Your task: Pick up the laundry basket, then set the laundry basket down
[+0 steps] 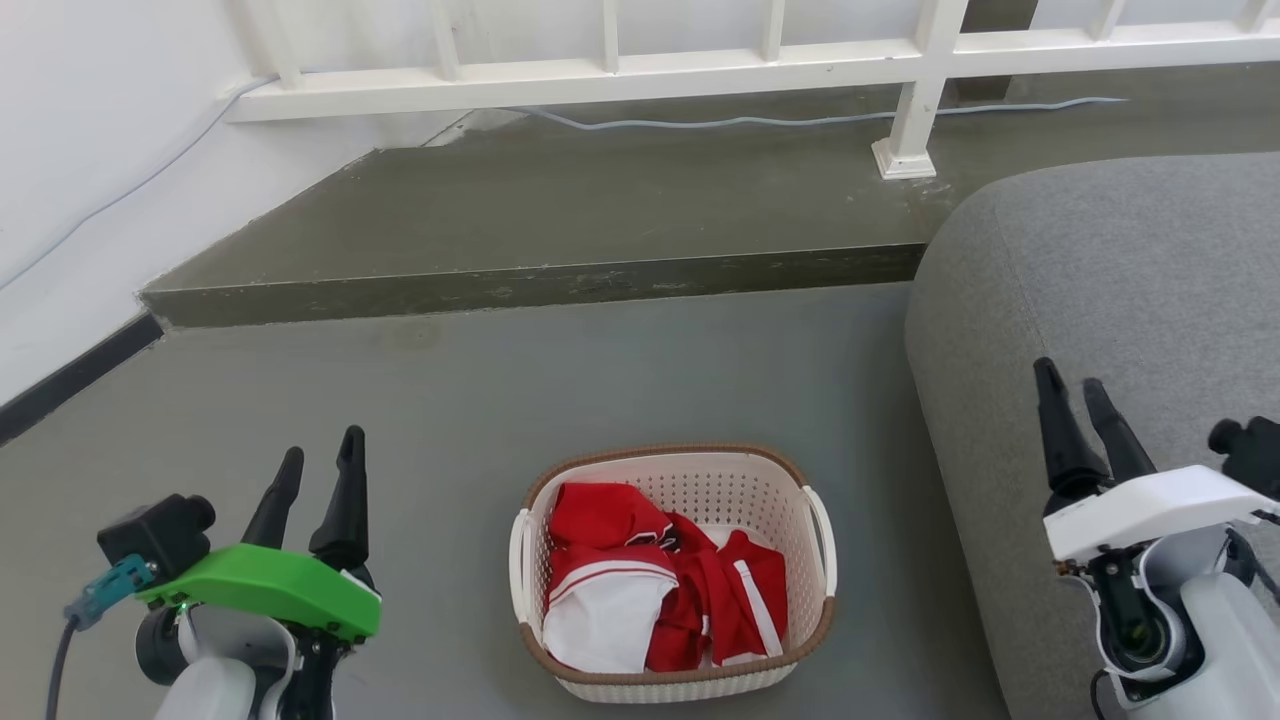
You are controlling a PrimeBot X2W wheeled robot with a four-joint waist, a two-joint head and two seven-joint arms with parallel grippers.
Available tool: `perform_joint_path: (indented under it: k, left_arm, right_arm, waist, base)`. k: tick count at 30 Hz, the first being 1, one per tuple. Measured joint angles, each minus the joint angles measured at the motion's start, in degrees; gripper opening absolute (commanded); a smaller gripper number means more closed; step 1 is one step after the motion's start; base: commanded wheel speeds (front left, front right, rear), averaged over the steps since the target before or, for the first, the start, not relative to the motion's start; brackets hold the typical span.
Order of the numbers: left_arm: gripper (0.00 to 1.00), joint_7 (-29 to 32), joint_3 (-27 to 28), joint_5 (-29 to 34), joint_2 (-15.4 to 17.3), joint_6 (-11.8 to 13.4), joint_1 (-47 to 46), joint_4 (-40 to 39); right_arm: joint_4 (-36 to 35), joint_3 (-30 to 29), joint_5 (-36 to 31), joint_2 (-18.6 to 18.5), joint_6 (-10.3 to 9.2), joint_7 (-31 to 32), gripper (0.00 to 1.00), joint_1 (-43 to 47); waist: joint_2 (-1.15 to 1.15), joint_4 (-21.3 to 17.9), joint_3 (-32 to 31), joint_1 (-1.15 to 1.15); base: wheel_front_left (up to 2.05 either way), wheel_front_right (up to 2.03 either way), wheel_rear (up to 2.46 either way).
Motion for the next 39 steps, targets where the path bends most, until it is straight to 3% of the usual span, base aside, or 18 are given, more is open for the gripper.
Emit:
perform_joint_path:
  k: [39]
  left_arm:
    - [1.00, -5.7, -5.5, 28.1, 0.4, 6.0, -0.3, 2.6]
  right_arm:
    - [0.7, 6.0, -26.3, -0.6, -4.95, -7.1, 1.00, 0.9]
  waist:
    - [0.00, 0.1, -0.5, 0.00]
  base:
    - [0.00, 0.00, 0.00]
